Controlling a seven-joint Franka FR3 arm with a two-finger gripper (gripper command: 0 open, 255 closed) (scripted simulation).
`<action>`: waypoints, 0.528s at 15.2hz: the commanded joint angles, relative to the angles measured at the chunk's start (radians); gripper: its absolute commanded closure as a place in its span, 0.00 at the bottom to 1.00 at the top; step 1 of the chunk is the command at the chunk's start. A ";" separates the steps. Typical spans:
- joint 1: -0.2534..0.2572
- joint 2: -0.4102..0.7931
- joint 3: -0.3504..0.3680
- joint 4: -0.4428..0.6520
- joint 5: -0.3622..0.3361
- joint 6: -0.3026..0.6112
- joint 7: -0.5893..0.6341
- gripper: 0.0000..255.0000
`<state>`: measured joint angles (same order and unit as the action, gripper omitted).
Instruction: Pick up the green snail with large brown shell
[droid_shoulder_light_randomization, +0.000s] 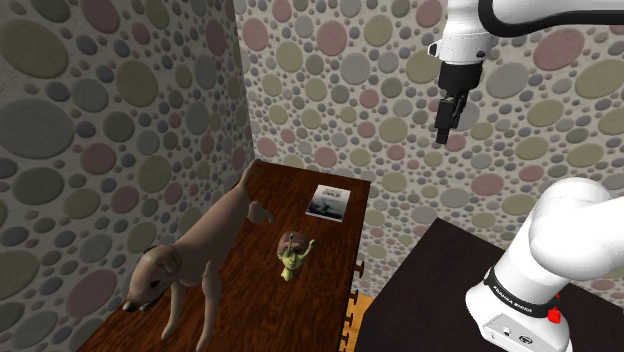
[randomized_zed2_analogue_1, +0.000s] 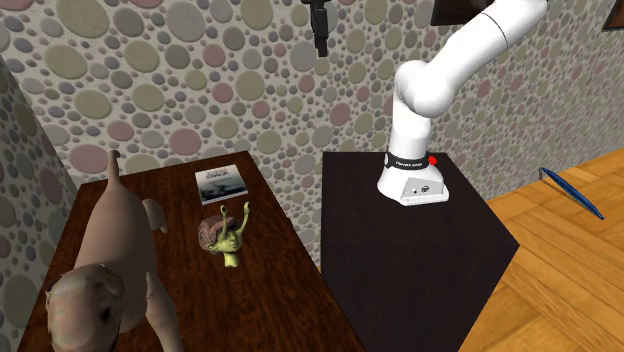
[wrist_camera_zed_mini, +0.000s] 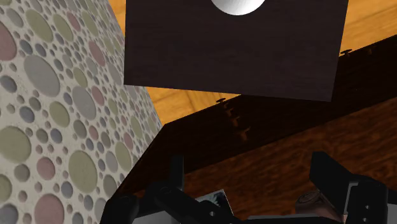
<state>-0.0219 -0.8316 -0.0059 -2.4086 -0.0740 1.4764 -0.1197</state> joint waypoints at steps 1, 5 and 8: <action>0.000 0.000 0.000 0.000 0.000 0.000 0.000 0.00; 0.030 0.105 0.062 -0.003 0.034 0.086 0.050 0.00; 0.051 0.194 0.107 0.008 0.053 0.148 0.086 0.00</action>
<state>0.0207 -0.6657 0.0826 -2.4063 -0.0297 1.6067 -0.0496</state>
